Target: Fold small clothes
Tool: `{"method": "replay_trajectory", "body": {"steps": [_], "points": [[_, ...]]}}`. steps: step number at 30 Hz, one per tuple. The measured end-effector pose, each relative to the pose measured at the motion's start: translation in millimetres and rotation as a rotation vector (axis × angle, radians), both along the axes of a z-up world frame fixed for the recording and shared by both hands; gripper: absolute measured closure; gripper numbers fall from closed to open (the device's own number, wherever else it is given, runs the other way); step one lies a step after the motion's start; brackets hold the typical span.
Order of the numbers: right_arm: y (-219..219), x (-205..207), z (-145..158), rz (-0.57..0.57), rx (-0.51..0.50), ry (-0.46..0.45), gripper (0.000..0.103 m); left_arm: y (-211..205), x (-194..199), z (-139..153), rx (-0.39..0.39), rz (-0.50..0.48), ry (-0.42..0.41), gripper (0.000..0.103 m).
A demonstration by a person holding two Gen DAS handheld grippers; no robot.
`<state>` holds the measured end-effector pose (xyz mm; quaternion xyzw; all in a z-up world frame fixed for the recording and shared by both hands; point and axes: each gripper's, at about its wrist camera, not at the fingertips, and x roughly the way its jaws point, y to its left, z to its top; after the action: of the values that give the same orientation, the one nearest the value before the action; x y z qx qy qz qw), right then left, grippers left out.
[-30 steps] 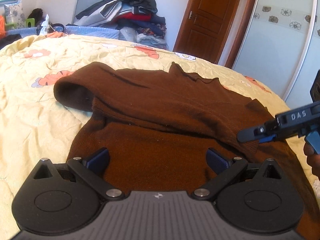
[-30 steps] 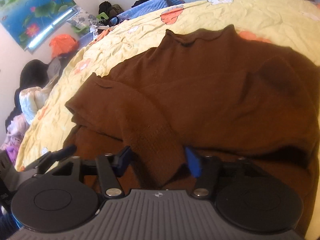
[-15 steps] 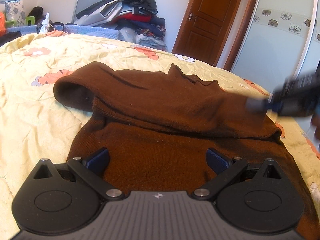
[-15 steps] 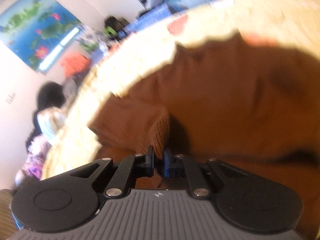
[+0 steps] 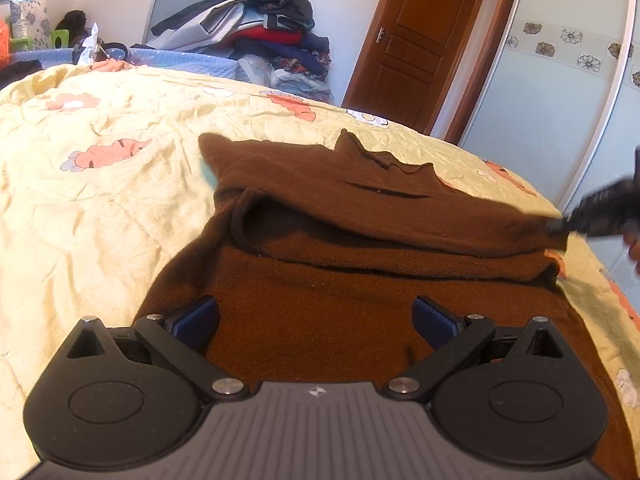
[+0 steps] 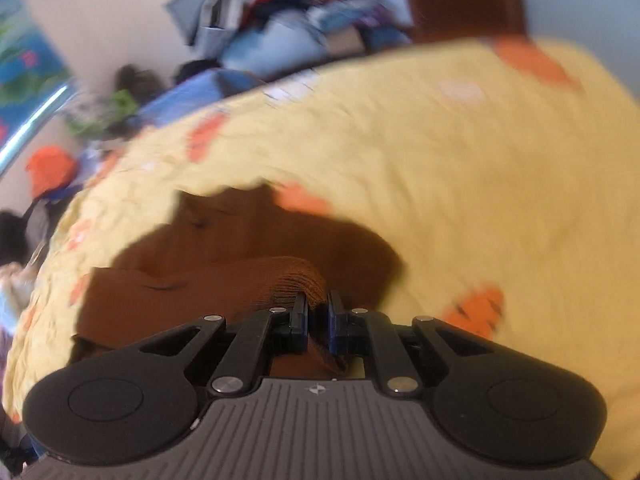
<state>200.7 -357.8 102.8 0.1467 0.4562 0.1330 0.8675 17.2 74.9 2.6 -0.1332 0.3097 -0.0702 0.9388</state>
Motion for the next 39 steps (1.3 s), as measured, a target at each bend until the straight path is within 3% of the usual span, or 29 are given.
{"method": "replay_trajectory", "body": {"steps": [2, 4, 5, 6, 7, 9, 11, 13, 14, 15, 16, 17, 18, 21, 23, 25, 26, 27, 29, 30, 31, 33, 35, 36, 37, 38, 39], "points": [[-1, -3, -18, -0.019, 0.011, 0.019, 0.086, 13, 7, 12, -0.094, -0.005, 0.030, 0.000], [-2, -6, -25, -0.047, 0.033, 0.006, 0.075, 36, 12, 32, -0.209, 0.028, -0.016, 0.000], [-5, -9, -23, -0.077, 0.043, -0.019, 0.057, 45, 16, 42, -0.232, 0.061, -0.049, 0.000], [-12, -13, -19, -0.106, 0.067, -0.047, 0.040, 54, 25, 50, -0.235, 0.098, -0.063, 0.000], [-18, -15, -16, -0.138, 0.101, -0.077, 0.037, 61, 37, 55, -0.221, 0.134, -0.050, 0.000], [-23, -14, -11, -0.158, 0.154, -0.100, 0.038, 71, 70, 51, -0.173, 0.186, 0.024, 0.000], [-17, -9, -16, -0.138, 0.126, -0.078, 0.038, 76, 101, 35, -0.144, 0.200, 0.110, 0.001], [-3, -2, -28, -0.123, 0.013, -0.041, 0.038, 75, 125, 20, -0.137, 0.181, 0.192, 0.022], [1, 0, -35, -0.114, -0.007, -0.019, 0.038, 71, 134, 15, -0.131, 0.148, 0.221, 0.028], [3, 2, -42, -0.105, -0.008, -0.001, 0.038, 64, 139, 13, -0.091, 0.130, 0.219, 0.041], [9, 4, -49, -0.097, -0.002, 0.009, 0.039, 55, 144, 14, -0.030, 0.126, 0.214, 0.078], [13, 3, -51, -0.089, -0.006, -0.006, 0.056, 48, 148, 16, 0.020, 0.120, 0.221, 0.087], [18, 4, -51, -0.065, -0.008, -0.013, 0.080, 43, 149, 20, 0.066, 0.131, 0.208, 0.087], [24, -1, -36, -0.036, -0.045, -0.070, 0.085, 38, 142, 28, 0.232, 0.141, 0.137, 0.089], [18, -2, -35, -0.050, -0.106, -0.084, 0.088, 38, 143, 12, 0.285, 0.116, 0.177, 0.090], [13, 1, -51, -0.051, -0.117, -0.042, 0.087, 33, 135, 7, 0.335, 0.099, 0.119, 0.089], [12, -3, -52, -0.054, -0.104, -0.069, 0.082, 31, 130, 9, 0.339, 0.100, 0.105, 0.088], [12, -8, -52, -0.069, -0.095, -0.085, 0.064, 31, 124, 12, 0.333, 0.097, 0.094, 0.086], [10, -20, -46, -0.094, -0.059, -0.107, 0.037, 32, 108, 19, 0.333, 0.106, 0.076, 0.075], [9, -30, -41, -0.093, -0.047, -0.132, 0.035, 33, 97, 23, 0.325, 0.102, 0.065, 0.058], [8, -42, -37, -0.084, -0.039, -0.158, 0.035, 35, 84, 27, 0.309, 0.094, 0.055, 0.028], [8, -62, -33, -0.055, -0.022, -0.156, 0.035, 36, 59, 29, 0.276, 0.060, 0.027, 0.007], [15, -78, -38, -0.010, -0.045, -0.137, 0.037, 31, 47, 21, 0.282, 0.025, 0.048, 0.008], [23, -83, -43, 0.015, -0.073, -0.122, 0.044, 27, 46, 13, 0.303, 0.020, 0.071, 0.011], [31, -86, -50, 0.043, -0.108, -0.104, 0.050, 23, 48, 5, 0.335, 0.025, 0.096, 0.031], [41, -91, -53, 0.061, -0.165, -0.138, 0.070, 23, 45, 0, 0.329, 0.034, 0.084, 0.035], [48, -93, -54, 0.075, -0.216, -0.149, 0.090, 25, 44, 1, 0.309, 0.038, 0.077, 0.059]]}}
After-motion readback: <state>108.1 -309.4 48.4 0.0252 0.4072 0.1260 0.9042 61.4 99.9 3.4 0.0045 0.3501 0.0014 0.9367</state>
